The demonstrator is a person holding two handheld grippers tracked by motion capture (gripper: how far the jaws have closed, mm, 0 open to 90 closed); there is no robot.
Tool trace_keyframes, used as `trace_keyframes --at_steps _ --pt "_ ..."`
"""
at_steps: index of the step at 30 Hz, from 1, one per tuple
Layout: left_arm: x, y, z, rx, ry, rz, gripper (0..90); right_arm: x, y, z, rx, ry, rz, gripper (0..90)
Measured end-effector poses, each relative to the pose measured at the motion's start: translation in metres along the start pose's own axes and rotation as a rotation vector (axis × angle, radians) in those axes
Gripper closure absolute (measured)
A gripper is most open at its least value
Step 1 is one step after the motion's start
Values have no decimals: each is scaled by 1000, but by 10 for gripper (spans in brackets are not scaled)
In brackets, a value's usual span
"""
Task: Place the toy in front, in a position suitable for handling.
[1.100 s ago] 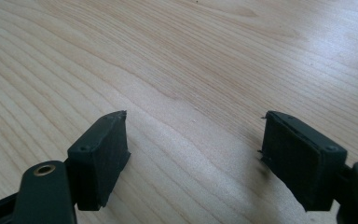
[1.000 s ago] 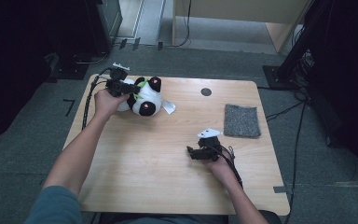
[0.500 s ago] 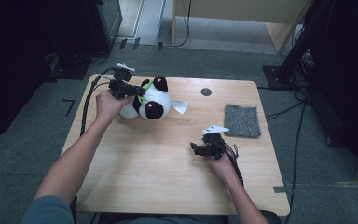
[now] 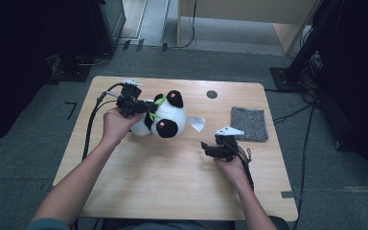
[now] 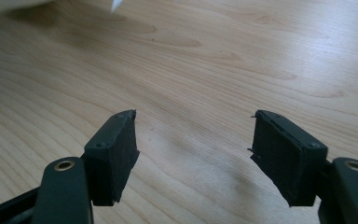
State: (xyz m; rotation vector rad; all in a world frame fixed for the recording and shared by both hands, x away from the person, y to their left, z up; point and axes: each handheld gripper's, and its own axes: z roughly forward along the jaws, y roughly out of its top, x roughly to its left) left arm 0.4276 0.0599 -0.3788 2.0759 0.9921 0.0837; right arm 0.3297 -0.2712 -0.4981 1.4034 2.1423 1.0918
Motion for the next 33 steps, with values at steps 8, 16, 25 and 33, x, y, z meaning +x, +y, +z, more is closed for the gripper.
trace_keyframes --at_steps 8,16,25,33 --pt "-22 -27 -3 -50 -13 -19 767 -4 1 -3 -15 -16 5 306" --pt "-34 -48 8 -83 -43 -79 766 -7 2 -5 -18 -38 -12 288" --pt "-39 -48 41 -74 -27 -60 762 -10 7 -3 -16 -61 -28 302" --pt "-38 -48 41 -79 -14 -16 698 -22 7 -2 6 -50 16 383"
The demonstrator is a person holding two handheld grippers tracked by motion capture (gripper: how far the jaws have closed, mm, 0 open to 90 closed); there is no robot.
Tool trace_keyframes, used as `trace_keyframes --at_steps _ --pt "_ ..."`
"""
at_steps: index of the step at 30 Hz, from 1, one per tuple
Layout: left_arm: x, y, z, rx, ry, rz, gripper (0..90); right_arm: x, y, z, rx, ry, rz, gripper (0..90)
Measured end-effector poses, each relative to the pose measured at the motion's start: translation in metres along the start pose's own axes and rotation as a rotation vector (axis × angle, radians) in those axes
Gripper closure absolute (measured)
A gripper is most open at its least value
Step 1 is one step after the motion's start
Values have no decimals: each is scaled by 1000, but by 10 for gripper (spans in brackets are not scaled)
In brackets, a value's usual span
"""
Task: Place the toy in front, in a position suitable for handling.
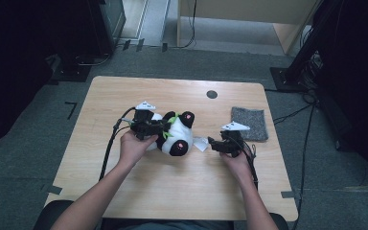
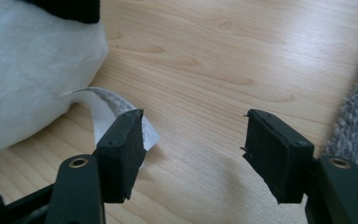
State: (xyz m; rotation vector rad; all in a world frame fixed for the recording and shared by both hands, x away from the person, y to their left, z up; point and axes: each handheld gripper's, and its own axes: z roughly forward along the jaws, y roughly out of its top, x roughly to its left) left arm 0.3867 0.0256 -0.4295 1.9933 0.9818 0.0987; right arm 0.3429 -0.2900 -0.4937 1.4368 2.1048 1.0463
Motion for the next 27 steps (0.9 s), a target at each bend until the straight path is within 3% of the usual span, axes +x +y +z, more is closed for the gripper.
trace_keyframes --at_steps 3,7,10,12,15,19,23,27 --pt "2 0 -1 5 -28 2 595 -3 0 -2 -13 -4 27 360" --pt "4 1 -6 -3 -36 16 498 -7 1 -3 -21 -22 38 358" --pt "4 3 -10 -5 -38 35 438 -16 6 -3 23 -20 64 317" --pt "4 3 -13 -15 -33 61 402 -22 9 -2 24 -23 85 312" --pt "5 4 -17 -9 -27 100 385 -30 10 -2 11 -39 96 291" --pt "6 4 -24 -16 11 134 345 -39 13 0 16 -70 93 255" --pt "10 5 -31 -18 -1 122 329 -48 15 1 6 -88 102 172" --pt "15 4 -41 -34 -4 115 321 -58 16 -1 0 -123 97 167"
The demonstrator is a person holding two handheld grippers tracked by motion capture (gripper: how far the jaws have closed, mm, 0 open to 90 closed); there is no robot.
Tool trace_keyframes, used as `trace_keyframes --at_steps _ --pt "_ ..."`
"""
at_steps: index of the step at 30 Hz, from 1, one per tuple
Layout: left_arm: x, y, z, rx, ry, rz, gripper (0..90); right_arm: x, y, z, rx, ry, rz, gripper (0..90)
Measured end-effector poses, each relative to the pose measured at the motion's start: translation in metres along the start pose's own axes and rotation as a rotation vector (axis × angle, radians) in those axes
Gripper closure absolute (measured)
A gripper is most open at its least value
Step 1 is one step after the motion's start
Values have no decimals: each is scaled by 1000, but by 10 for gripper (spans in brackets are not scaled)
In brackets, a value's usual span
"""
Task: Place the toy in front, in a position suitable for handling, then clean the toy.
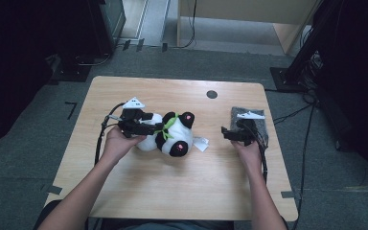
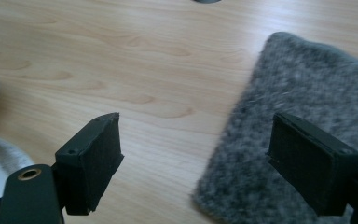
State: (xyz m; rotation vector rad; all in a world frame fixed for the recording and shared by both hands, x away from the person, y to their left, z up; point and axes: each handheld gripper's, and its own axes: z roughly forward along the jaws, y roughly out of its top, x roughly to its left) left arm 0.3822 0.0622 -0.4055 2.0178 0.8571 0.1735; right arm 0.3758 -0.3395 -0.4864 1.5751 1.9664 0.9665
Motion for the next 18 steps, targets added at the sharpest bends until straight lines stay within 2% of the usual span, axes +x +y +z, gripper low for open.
trace_keyframes --at_steps 5,9,16,18 --pt "6 -5 -12 -20 -8 -16 320 -14 0 -1 -15 -20 16 175" --pt "8 -10 -15 -11 19 6 310 -23 -1 2 -13 -43 13 196" --pt "14 -18 -27 -32 30 9 293 -31 -3 2 -12 -58 9 208" --pt "18 -21 -31 -42 32 -1 288 -33 -4 1 -13 -66 8 209"
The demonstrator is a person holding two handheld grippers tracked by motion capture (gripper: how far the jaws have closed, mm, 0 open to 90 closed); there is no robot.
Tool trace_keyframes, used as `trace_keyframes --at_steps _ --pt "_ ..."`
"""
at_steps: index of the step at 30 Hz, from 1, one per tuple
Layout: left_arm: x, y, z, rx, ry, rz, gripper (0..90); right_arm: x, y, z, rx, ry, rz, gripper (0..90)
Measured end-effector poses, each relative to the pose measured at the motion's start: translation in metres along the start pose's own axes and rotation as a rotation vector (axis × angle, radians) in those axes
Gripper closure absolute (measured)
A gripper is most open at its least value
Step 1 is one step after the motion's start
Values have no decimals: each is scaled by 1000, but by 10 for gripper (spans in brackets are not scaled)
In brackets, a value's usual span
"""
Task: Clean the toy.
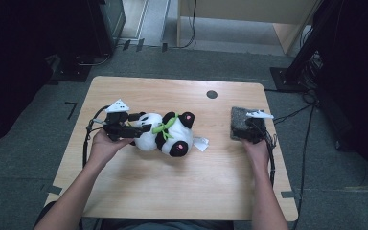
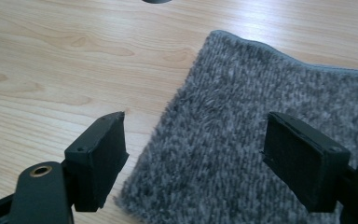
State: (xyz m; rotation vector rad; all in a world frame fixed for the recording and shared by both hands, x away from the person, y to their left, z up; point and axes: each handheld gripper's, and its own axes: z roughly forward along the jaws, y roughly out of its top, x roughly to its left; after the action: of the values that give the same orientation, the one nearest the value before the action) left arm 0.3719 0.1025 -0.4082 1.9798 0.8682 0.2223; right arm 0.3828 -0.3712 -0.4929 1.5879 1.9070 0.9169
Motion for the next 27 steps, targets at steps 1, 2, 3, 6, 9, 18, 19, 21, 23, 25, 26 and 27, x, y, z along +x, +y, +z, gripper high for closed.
trace_keyframes --at_steps 1,2,3,6,9,18,19,21,23,25,26,27 --pt "2 -2 -2 1 1 -5 281 -2 0 0 1 -1 3 212" --pt "3 -4 -3 3 3 -5 275 -4 -1 0 4 0 9 226" --pt "5 -7 -6 -1 5 -5 272 -6 -1 0 5 4 16 232" --pt "8 -14 -11 -1 14 -2 251 -13 -3 1 10 8 29 245" --pt "11 -21 -17 5 30 -3 228 -17 -5 4 10 -11 12 253" --pt "15 -41 -16 18 5 -39 209 -21 -2 15 0 -62 10 253" --pt "15 -42 -15 22 3 -41 205 -22 -3 16 3 -65 12 249" --pt "15 -45 -13 25 -9 -45 204 -23 -3 20 13 -68 20 241" --pt "14 -46 -12 26 -5 -36 202 -24 -4 23 23 -70 24 220" --pt "15 -47 -9 30 1 -33 192 -25 -5 27 31 -72 29 194" --pt "16 -47 -8 31 -3 -36 192 -26 -7 28 28 -66 43 189" --pt "17 -48 -7 32 -7 -36 190 -27 -8 28 21 -60 55 186"
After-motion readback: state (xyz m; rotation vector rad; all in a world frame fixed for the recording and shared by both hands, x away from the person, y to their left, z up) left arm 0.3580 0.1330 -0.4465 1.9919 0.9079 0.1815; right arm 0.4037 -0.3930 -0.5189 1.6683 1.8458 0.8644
